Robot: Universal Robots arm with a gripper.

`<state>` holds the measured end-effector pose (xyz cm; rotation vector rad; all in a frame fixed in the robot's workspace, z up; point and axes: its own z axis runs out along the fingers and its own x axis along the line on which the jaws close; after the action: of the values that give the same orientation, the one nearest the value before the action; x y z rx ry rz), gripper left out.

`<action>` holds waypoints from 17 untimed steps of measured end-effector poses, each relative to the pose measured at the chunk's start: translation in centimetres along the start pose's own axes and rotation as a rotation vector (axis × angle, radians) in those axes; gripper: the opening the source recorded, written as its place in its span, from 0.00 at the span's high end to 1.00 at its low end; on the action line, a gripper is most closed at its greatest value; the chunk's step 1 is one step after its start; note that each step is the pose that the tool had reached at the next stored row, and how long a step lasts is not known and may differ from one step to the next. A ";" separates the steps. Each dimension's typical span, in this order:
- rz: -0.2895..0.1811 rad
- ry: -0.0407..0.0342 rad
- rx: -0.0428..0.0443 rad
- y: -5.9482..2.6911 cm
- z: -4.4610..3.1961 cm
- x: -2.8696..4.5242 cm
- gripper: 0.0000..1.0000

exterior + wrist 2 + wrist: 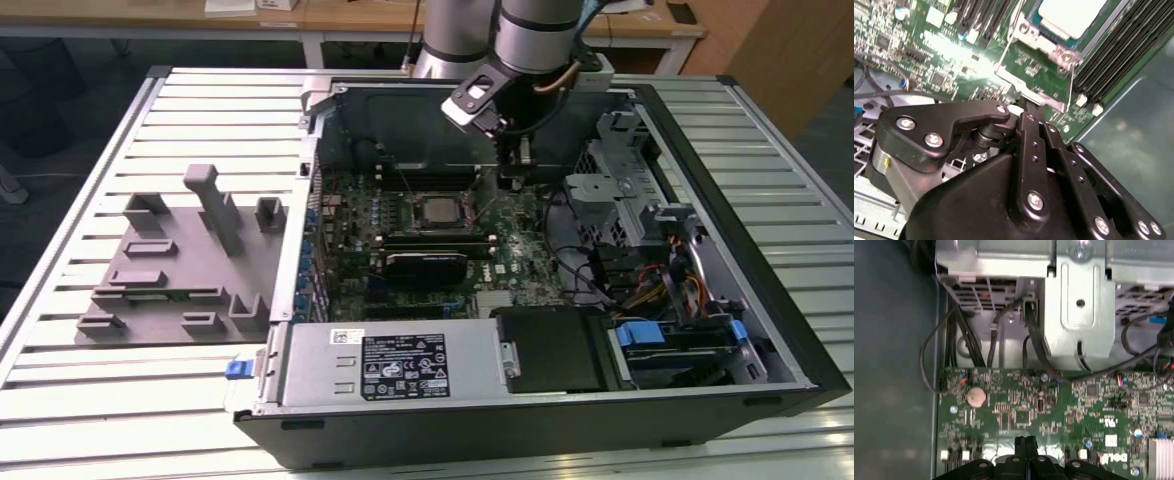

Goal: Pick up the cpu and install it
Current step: 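Close the cpu cover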

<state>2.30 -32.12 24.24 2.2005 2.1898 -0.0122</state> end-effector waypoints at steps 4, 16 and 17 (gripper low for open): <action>0.000 0.0000 -0.0004 -1.20 -0.03 -0.01 0.89; 0.002 -0.0001 -0.0026 -4.97 -0.10 -0.03 0.89; 0.002 -0.0001 -0.0027 -5.23 -0.11 -0.03 0.89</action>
<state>-2.92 -32.12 24.25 2.2017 2.1859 -0.0093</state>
